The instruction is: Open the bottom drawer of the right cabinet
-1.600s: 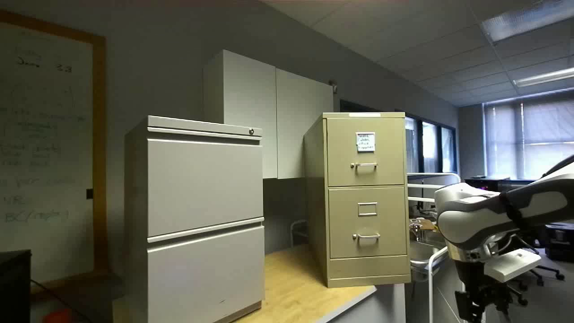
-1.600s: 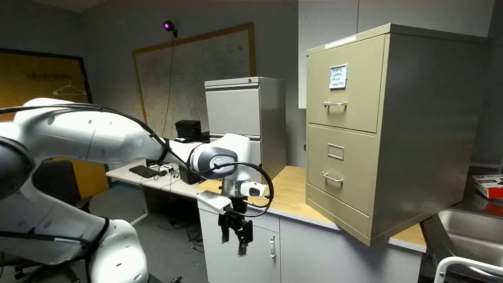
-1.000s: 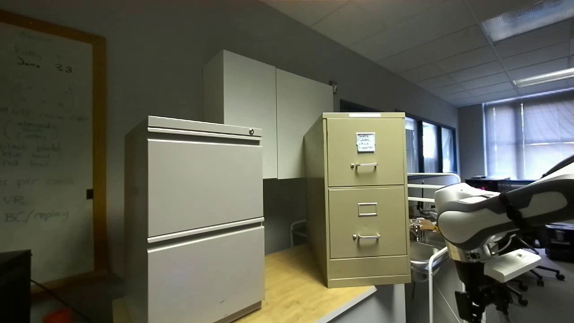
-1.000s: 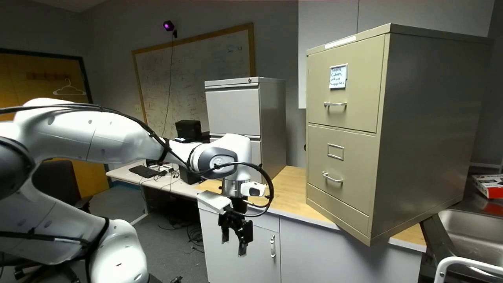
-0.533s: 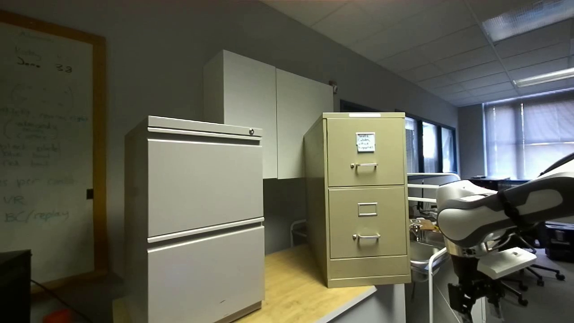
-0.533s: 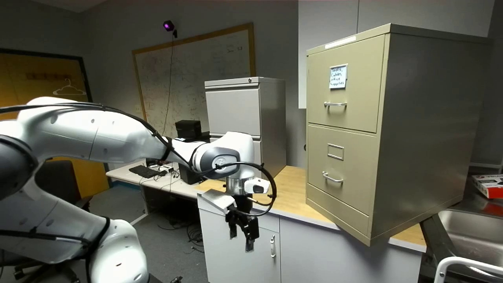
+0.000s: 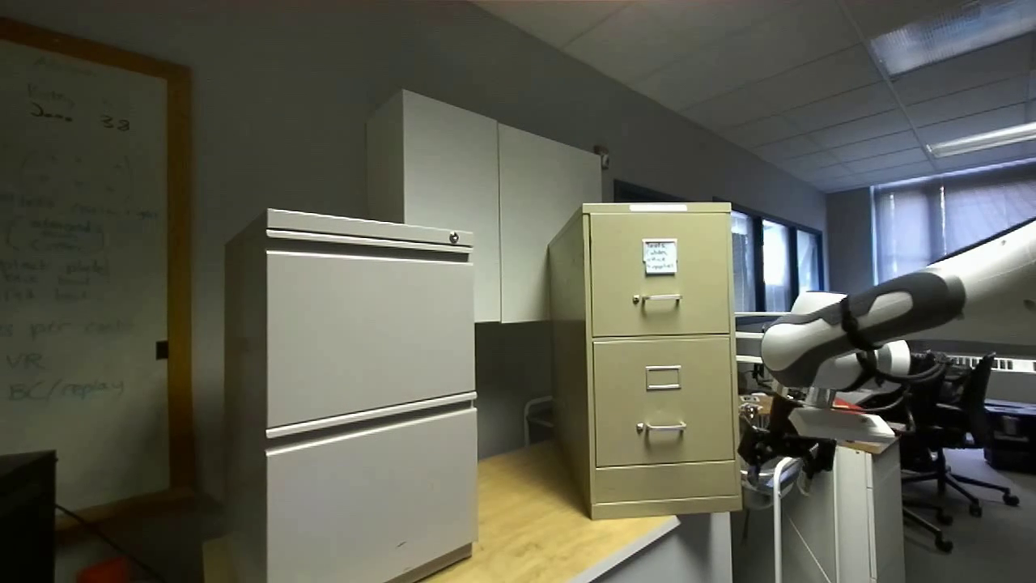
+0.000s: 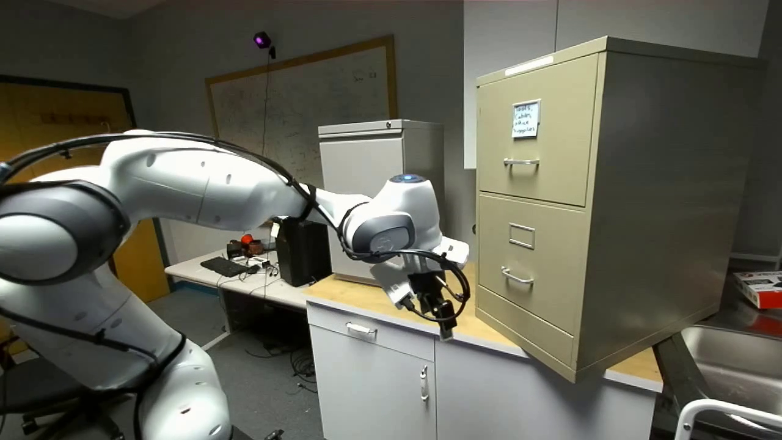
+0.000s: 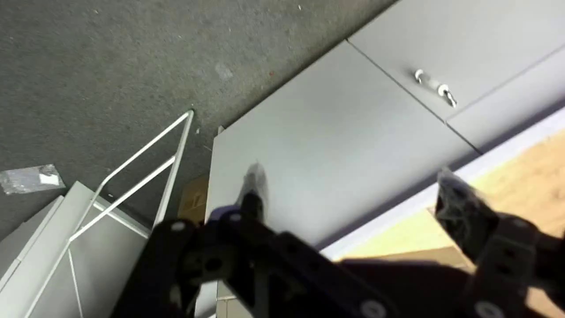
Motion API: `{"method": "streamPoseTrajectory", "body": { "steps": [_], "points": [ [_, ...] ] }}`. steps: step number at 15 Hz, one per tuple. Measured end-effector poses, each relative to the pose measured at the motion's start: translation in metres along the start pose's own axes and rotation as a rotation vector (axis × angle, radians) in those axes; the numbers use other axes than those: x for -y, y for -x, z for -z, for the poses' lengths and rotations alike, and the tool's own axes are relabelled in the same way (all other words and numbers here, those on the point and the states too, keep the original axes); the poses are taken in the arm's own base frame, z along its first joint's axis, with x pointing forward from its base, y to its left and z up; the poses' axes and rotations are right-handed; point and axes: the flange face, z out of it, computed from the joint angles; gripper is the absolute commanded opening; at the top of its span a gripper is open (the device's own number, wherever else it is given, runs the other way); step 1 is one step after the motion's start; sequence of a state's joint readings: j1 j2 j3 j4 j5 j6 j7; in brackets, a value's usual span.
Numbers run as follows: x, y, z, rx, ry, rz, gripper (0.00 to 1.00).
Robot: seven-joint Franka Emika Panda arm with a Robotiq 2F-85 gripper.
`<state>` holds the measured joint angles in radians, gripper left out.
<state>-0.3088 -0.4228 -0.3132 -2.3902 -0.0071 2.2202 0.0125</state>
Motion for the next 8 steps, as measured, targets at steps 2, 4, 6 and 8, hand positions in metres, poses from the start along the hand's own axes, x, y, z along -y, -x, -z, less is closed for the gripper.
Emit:
{"method": "streamPoseTrajectory", "body": {
  "steps": [2,4,6,8],
  "points": [
    [0.001,-0.030,0.001,-0.059,-0.053,-0.062,1.00],
    [0.005,-0.060,0.000,-0.103,-0.108,-0.120,1.00],
    [0.011,-0.085,-0.004,-0.131,-0.166,-0.172,1.00],
    [0.016,-0.107,-0.008,-0.152,-0.229,-0.215,1.00]
  ]
}}
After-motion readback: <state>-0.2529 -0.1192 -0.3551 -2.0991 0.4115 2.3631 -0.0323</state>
